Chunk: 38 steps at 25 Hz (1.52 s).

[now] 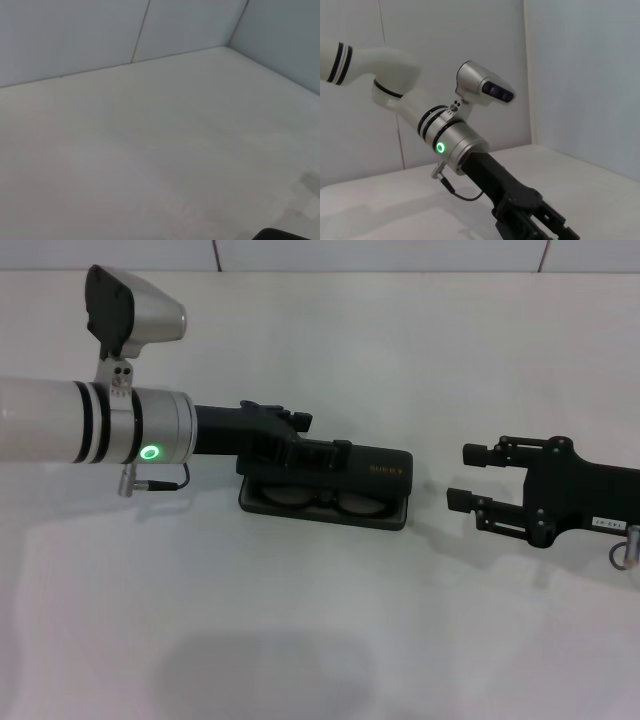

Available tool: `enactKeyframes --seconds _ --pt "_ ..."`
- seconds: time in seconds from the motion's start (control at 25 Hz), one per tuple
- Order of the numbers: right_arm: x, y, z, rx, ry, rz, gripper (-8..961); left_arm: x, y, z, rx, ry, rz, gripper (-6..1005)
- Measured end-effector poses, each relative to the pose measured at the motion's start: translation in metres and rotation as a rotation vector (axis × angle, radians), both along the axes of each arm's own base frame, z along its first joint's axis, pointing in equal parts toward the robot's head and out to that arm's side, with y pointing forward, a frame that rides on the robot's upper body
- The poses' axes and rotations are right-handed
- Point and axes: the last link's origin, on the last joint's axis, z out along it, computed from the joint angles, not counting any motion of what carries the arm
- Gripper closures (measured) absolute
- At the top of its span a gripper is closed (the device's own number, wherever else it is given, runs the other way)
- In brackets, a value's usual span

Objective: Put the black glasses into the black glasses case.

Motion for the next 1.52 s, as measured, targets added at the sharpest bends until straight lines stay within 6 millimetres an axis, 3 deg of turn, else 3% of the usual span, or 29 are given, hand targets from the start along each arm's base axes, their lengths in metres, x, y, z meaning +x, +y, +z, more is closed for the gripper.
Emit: enactKeyframes --seconds 0.56,0.72,0.84,0.96,1.04,1.08,1.12,1.4,1.52 --pt "-0.004 0.001 -0.003 -0.010 -0.009 0.019 404 -0.005 -0.002 -0.001 0.013 0.021 -0.024 185" --pt "-0.009 0.001 -0.002 -0.022 0.007 0.039 403 0.001 -0.009 0.006 0.019 -0.055 -0.087 185" --pt "-0.016 -0.005 -0.002 -0.044 0.038 0.095 402 0.012 -0.030 0.021 0.002 -0.179 -0.280 185" --pt "-0.022 -0.010 -0.004 -0.062 0.059 0.138 402 0.015 -0.064 0.040 -0.015 -0.295 -0.530 185" --pt "-0.024 -0.012 -0.006 -0.062 0.067 0.163 339 0.012 -0.084 0.050 -0.006 -0.351 -0.653 185" --pt "-0.025 -0.014 -0.007 -0.057 0.077 0.183 308 0.012 -0.084 0.050 -0.006 -0.351 -0.653 185" --pt "-0.026 -0.017 -0.008 -0.054 0.093 0.202 277 0.008 -0.101 0.056 0.009 -0.385 -0.739 185" --pt "-0.032 -0.022 -0.013 -0.035 0.145 0.270 84 -0.001 -0.114 0.056 0.030 -0.388 -0.758 185" --pt "-0.034 -0.021 -0.015 -0.046 0.146 0.277 87 -0.004 -0.117 0.056 0.033 -0.387 -0.749 185"
